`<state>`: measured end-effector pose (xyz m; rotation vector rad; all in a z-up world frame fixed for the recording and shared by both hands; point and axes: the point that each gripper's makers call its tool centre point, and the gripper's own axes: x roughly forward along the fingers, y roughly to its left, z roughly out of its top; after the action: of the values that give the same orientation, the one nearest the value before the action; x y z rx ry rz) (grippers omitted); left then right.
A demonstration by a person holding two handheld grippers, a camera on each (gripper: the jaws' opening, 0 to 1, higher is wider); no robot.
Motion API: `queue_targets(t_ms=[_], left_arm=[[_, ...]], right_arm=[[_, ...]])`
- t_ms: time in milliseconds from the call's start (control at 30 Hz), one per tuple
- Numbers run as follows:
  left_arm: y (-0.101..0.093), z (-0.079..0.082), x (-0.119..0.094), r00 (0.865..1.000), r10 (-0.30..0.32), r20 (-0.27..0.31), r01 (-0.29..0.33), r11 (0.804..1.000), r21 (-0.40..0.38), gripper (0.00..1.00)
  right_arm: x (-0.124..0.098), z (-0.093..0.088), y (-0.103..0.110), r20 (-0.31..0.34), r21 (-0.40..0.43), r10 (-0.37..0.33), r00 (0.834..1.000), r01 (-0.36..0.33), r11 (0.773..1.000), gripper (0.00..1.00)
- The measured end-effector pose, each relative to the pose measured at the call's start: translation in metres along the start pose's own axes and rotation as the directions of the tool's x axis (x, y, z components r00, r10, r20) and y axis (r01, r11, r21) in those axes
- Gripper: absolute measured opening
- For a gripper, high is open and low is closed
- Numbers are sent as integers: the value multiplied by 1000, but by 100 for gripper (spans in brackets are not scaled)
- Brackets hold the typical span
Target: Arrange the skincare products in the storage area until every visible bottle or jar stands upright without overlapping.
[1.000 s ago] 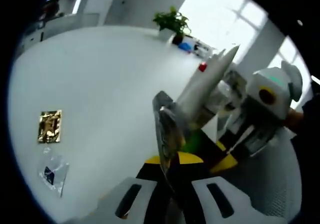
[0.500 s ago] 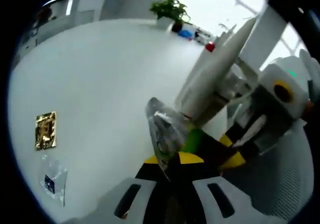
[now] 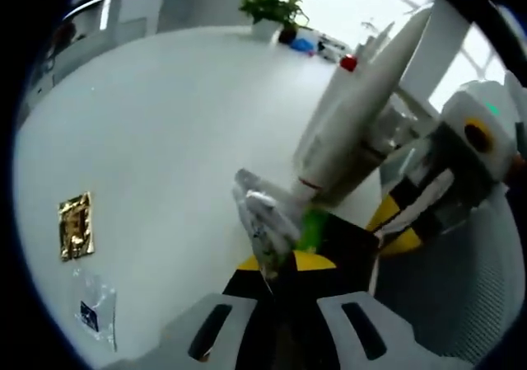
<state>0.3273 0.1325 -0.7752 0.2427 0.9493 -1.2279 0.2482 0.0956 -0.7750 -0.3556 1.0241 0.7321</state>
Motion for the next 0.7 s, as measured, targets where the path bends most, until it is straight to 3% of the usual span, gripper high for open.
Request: queue_targets(t_ms=[133,300,567,700], left_arm=[[1,-1,2,1000,3,-9,-3,1000,-5,0],[1,1,4,1000,7,-2,-7,1000,-19,0],[13,4,3,998,15,53,-9,994,-106,0],[12,5,5,998,11,55,-7,997,-74,0]], right_arm=[[-5,2,2,25,19,-3,1000,3,1000,13],[3,6,6,25,11,11,1000,-12,1000,15],[10,19,6,30,-45,-7,1000,8,999,16],[14,19,5,15,-69,-16,1000,17,997,18]])
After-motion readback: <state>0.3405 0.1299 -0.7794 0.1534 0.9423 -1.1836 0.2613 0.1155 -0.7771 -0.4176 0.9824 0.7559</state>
